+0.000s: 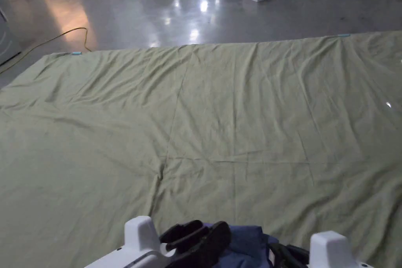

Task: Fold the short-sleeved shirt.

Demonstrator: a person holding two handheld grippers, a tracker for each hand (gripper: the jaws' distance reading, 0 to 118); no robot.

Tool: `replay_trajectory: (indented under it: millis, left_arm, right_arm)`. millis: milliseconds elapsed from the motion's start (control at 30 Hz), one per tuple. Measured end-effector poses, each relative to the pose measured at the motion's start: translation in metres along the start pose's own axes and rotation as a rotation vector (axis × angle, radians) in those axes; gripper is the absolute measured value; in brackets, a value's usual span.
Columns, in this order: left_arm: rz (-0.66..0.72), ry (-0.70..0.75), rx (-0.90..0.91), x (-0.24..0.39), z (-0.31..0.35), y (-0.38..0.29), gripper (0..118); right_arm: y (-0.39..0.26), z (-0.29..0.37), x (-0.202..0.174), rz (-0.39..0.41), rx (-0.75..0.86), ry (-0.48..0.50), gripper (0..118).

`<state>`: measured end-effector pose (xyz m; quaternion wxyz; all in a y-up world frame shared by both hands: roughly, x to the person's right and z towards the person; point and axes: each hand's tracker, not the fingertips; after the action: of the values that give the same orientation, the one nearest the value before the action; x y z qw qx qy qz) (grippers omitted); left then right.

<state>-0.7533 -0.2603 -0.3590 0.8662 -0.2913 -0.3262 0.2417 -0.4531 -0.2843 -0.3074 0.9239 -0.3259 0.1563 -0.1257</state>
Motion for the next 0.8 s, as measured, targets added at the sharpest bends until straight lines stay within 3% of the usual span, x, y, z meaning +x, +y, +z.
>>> replay_trajectory:
  millis: [67, 133, 267, 367, 467, 567, 700, 733, 767, 800]
  left_arm:
    - [0.051, 0.072, 0.000, -0.023, 0.018, 0.001, 92]
    - [0.131, 0.091, -0.035, -0.050, 0.031, -0.001, 105]
    - [0.222, 0.139, -0.061, -0.086, 0.036, -0.008, 108]
    - [0.296, 0.094, -0.130, -0.110, 0.023, -0.011, 108]
    - [0.372, -0.012, -0.160, -0.128, -0.004, -0.016, 108]
    - [0.421, -0.088, -0.193, -0.139, -0.039, -0.021, 108]
    - [0.381, 0.007, -0.391, -0.138, -0.084, -0.027, 101]
    - [0.351, -0.043, -0.411, -0.133, -0.089, -0.028, 85]
    - [0.325, -0.058, -0.429, -0.127, -0.093, -0.030, 62]
    - [0.294, -0.019, -0.430, -0.118, -0.093, -0.032, 48]
  right_arm:
    - [0.006, -0.033, -0.007, 0.043, -0.075, -0.019, 0]
    - [0.002, -0.066, -0.004, 0.077, -0.187, -0.074, 0]
    - [-0.027, -0.102, 0.019, 0.144, -0.355, -0.184, 0]
    - [-0.024, -0.093, 0.023, 0.029, -0.292, -0.153, 0]
    - [-0.028, -0.096, 0.023, 0.069, -0.296, -0.153, 0]
    - [-0.026, -0.092, 0.023, 0.055, -0.285, -0.148, 0]
    - [-0.026, -0.092, 0.025, 0.043, -0.281, -0.141, 0]
    - [-0.026, -0.091, 0.026, 0.035, -0.281, -0.138, 0]
    - [-0.026, -0.092, 0.027, 0.028, -0.280, -0.137, 0]
    - [-0.027, -0.092, 0.028, 0.016, -0.280, -0.138, 0]
